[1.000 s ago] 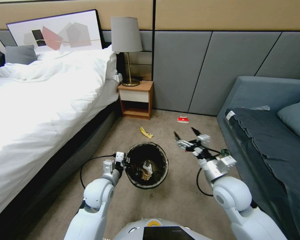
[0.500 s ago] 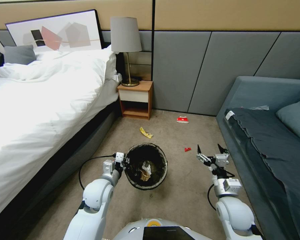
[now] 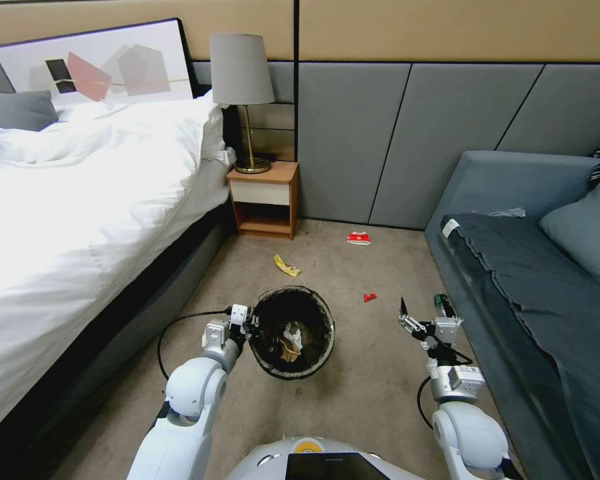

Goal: Pick up the trash bin, then pick up the garbage from the floor and place it into the trash bin.

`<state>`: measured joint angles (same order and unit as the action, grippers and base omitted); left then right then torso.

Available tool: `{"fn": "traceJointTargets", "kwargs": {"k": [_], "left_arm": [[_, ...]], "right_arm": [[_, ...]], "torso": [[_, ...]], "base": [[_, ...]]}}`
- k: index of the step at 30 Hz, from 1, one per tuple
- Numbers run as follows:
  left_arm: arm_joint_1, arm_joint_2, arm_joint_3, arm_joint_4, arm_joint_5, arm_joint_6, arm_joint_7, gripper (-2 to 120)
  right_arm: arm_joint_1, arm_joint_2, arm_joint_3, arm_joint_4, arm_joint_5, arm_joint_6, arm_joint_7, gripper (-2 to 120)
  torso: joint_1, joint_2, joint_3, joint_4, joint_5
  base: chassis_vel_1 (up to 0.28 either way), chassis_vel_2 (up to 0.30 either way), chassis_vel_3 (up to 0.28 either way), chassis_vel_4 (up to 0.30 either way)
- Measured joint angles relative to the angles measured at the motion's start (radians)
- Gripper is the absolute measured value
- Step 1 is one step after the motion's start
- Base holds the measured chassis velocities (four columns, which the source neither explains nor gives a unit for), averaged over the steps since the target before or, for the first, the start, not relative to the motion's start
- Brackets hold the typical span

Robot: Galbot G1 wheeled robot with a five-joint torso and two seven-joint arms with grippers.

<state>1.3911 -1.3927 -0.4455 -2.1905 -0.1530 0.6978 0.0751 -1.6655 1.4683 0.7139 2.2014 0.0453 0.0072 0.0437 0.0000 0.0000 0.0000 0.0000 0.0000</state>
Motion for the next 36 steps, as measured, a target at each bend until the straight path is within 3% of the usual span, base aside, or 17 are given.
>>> {"fn": "traceJointTargets", "kwargs": {"k": [36], "left_arm": [[0.007,0.001,-0.001,-0.001,-0.008,-0.014,-0.005,1]], "right_arm": [[-0.016,0.046,0.03,-0.022,0.003,-0.014,0.016,100]], "torso": [[0.0,0.0,0.0,0.0,0.0]], "base": [[-0.002,0.002,0.002,-0.003]]}}
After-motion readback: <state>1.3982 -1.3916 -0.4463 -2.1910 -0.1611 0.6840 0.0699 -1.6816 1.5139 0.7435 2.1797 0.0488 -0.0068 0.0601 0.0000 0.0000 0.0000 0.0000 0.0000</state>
